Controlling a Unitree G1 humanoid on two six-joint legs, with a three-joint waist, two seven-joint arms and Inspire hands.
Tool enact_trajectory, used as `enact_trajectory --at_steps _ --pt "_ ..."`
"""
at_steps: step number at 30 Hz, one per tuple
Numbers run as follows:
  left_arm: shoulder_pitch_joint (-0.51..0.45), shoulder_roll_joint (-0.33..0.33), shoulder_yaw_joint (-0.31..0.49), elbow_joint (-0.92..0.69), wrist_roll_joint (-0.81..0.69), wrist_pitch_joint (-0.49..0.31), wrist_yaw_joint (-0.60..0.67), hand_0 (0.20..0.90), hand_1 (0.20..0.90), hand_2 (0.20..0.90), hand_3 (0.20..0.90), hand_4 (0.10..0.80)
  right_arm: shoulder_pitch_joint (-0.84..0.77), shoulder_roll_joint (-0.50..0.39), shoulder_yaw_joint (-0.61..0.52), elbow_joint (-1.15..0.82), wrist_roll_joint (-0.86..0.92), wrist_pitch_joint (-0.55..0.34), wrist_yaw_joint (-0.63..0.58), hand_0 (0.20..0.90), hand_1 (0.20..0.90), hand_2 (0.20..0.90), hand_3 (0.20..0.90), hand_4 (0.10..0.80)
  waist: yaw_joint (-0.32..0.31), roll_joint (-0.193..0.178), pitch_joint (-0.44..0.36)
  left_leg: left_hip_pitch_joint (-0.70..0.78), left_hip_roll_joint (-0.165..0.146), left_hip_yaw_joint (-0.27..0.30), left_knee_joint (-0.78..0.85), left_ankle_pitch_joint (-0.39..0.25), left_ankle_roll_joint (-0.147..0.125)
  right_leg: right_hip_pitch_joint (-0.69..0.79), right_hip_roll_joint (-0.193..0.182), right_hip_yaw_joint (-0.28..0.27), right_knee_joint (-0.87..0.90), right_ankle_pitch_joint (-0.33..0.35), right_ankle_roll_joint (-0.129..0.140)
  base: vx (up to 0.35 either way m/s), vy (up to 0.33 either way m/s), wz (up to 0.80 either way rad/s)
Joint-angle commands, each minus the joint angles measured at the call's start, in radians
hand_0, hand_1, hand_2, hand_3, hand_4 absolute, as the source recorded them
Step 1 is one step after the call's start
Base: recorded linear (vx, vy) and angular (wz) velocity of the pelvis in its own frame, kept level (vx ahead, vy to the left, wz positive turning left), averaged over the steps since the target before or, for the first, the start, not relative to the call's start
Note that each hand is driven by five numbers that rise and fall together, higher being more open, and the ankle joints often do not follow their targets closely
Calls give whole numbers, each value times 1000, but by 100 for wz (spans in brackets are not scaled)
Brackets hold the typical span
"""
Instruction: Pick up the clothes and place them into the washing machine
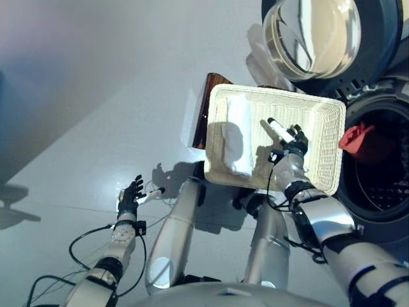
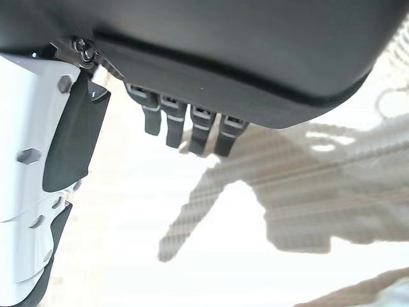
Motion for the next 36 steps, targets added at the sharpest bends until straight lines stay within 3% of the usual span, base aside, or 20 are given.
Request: enact_trajectory --at_steps 1,7,9,16,24,30,31,32,36 --pt "24 16 13 -18 -6 -58 22 900 900 900 900 800 20 -17 -29 -80 72 -119 36 900 900 900 900 800 3 2 -34 39 -13 15 -76 -14 -41 95 3 9 -99 43 36 0 0 0" --pt "42 -1 9 8 -31 -61 15 900 900 900 900 800 71 33 -147 -149 235 -199 64 900 900 900 900 800 -11 2 -39 85 -13 14 -155 13 -47 139 8 4 -170 67 44 13 -1 0" --pt "45 -9 -10 22 -43 -63 13 900 900 900 900 800 70 49 -229 -147 336 -240 62 900 900 900 900 800 -17 15 -44 106 -13 17 -192 26 -48 156 12 8 -200 76 48 0 0 0" --pt "61 -23 -43 25 -66 -66 5 900 900 900 900 800 87 51 -330 -179 426 -294 47 900 900 900 900 800 -35 50 -47 142 -15 31 -242 44 -46 178 14 29 -240 93 54 6 23 -5" --pt "88 -45 -64 23 -93 -72 -3 900 900 900 900 800 110 -20 -413 -228 417 -333 5 900 900 900 900 800 -68 100 -60 166 -14 61 -259 46 -41 181 13 70 -272 118 65 7 50 -16" --pt "101 -59 -76 28 -103 -73 -14 900 900 900 900 800 116 -86 -432 -229 394 -337 -10 900 900 900 900 800 -89 112 -79 182 -9 73 -284 50 -42 185 23 86 -297 127 67 9 17 -13" --pt "103 -62 -78 30 -105 -72 -16 900 900 900 900 800 117 -91 -429 -230 389 -340 -12 900 900 900 900 800 -91 115 -75 174 -5 87 -290 80 -38 177 22 77 -306 156 58 20 22 -20" --pt "103 -66 -80 34 -108 -71 -17 900 900 900 900 800 117 -93 -428 -233 385 -338 -14 900 900 900 900 800 -93 113 -83 185 -6 79 -289 50 -41 184 27 92 -303 132 67 12 17 -25" --pt "99 -72 -82 55 -115 -72 -22 900 900 900 900 800 110 -112 -422 -219 373 -329 -17 900 900 900 900 800 -102 113 -89 186 0 88 -299 53 -42 179 35 104 -319 141 66 36 -1 -17"
